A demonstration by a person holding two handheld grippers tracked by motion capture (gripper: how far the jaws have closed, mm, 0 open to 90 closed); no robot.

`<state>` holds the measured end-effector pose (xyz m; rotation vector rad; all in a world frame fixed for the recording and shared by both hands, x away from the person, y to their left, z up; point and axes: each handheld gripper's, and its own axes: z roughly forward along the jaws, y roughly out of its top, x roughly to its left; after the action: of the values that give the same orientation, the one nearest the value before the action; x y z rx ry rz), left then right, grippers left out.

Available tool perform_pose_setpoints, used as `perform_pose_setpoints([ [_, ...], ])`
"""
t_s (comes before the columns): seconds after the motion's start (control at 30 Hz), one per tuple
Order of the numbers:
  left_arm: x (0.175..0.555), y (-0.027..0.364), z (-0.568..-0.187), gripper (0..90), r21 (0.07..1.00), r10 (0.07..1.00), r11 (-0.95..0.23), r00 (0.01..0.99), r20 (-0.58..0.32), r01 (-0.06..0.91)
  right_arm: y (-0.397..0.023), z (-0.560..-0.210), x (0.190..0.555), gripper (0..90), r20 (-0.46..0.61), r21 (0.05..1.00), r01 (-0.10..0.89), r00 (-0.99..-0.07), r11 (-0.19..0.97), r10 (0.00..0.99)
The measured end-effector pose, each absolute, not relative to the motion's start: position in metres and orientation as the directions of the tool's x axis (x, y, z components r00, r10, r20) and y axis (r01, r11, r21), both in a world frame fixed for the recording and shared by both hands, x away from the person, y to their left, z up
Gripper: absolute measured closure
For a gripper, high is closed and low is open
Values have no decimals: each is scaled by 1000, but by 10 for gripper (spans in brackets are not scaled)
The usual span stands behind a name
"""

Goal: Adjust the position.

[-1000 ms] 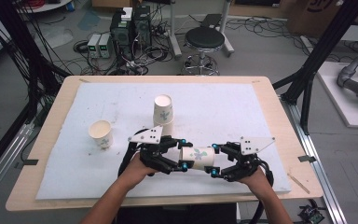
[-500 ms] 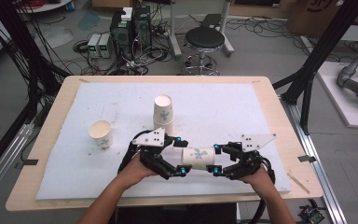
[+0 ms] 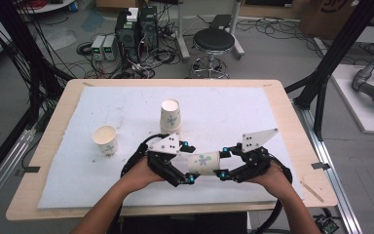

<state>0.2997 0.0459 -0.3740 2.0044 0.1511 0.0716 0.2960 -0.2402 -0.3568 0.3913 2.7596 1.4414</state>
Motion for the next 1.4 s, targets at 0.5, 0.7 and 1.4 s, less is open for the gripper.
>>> perform_pose_setpoints([
  [0.5, 302, 36, -370, 180, 843, 119, -537, 992, 36, 34, -213, -333, 301, 382, 11, 631, 169, -978, 757, 209],
  [0.7, 304, 34, -372, 192, 831, 118, -555, 993, 30, 41, -205, -326, 302, 382, -7, 598, 149, -982, 788, 191],
  [1.4, 305, 25, -379, 271, 772, 94, -634, 995, 24, 41, -176, -326, 304, 381, -57, 438, 99, -989, 894, 138],
])
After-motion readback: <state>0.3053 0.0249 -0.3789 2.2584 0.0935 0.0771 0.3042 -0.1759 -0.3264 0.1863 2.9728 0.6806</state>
